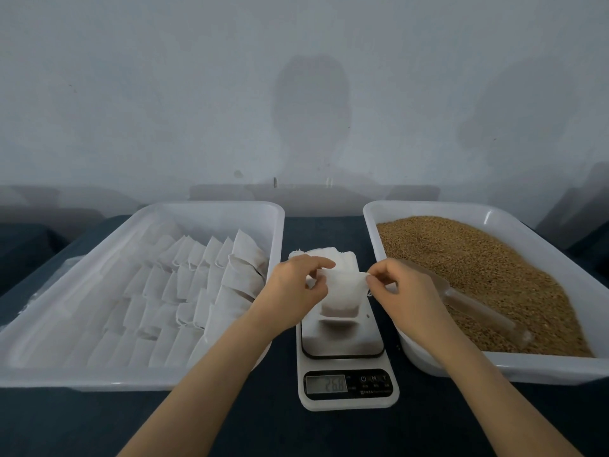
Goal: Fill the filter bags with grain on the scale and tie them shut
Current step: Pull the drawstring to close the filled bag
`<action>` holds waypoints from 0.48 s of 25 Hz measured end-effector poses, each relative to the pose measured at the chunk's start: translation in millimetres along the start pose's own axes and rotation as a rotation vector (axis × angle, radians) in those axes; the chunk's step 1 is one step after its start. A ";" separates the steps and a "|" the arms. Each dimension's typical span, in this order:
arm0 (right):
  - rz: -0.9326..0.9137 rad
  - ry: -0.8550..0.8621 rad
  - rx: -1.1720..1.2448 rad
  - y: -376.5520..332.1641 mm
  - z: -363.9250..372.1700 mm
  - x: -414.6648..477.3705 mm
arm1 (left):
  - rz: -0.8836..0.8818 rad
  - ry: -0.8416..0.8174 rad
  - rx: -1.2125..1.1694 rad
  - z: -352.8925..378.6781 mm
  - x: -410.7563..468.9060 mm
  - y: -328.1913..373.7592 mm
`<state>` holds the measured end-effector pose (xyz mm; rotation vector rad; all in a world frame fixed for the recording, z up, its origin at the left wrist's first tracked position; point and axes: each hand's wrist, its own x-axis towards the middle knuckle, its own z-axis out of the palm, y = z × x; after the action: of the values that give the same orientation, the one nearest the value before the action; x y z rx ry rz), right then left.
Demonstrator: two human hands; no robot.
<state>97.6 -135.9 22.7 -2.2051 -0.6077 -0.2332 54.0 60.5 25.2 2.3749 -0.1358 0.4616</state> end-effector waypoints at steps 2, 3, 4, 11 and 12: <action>-0.015 -0.019 0.025 -3.0 0.1 -0.6 | 0.017 -0.034 -0.024 0.6 -0.6 -1.6; -0.017 -0.030 0.027 -3.9 0.7 -0.5 | 0.014 -0.075 -0.043 1.3 -0.4 -2.3; -0.020 -0.034 0.025 -4.1 1.1 -0.5 | 0.001 -0.124 -0.048 2.3 0.0 -2.1; -0.087 -0.165 -0.036 0.5 2.8 1.4 | -0.083 -0.186 0.038 6.2 5.6 -2.8; -0.097 -0.155 -0.050 0.8 3.8 3.2 | -0.080 -0.186 0.037 5.4 5.1 -2.4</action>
<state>100.7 -132.3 20.9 -2.2588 -0.8026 -0.1299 60.9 58.9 21.8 2.4465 -0.1177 0.2066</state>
